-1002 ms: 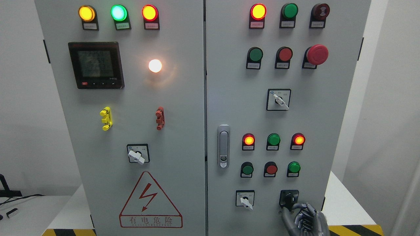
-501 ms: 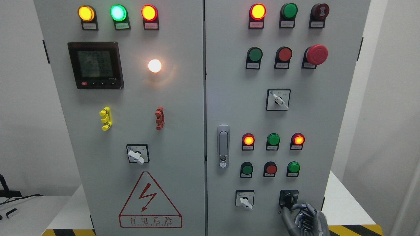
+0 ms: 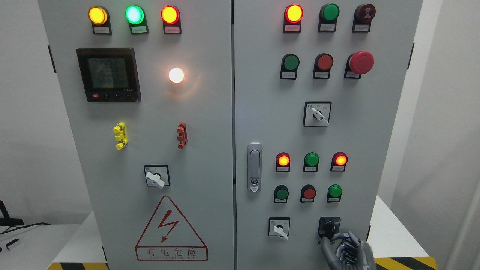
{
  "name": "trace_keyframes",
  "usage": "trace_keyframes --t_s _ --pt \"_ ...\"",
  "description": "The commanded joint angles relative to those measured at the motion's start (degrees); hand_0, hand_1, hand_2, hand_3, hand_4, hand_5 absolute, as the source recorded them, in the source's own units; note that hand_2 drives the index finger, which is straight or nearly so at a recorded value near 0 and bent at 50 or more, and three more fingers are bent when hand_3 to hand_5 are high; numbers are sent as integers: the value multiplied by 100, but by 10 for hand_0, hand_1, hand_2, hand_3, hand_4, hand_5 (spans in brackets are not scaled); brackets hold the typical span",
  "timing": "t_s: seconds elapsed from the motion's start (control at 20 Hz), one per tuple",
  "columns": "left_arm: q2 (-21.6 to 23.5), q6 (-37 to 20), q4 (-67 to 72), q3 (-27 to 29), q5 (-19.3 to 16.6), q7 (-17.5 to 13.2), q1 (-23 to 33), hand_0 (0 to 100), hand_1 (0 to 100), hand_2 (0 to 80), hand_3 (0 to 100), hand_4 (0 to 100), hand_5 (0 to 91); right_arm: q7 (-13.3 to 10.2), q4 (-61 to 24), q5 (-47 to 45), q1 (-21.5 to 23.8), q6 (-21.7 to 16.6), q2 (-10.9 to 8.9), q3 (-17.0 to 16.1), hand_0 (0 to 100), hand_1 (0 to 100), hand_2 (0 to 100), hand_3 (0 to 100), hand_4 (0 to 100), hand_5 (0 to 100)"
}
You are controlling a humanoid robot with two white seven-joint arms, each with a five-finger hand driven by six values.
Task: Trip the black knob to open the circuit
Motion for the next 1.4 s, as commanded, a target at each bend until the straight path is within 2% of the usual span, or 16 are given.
trace_keyframes --t_s 0.0,1.35 --pt "6 2 0 0 27 2 0 120 389 0 0 0 0 -2 6 7 -9 8 0 162 420 732 541 941 990 1000" --pt "-3 2 0 0 27 2 0 120 389 0 0 0 0 -2 -3 7 -44 -1 0 153 431 721 539 947 990 1000"
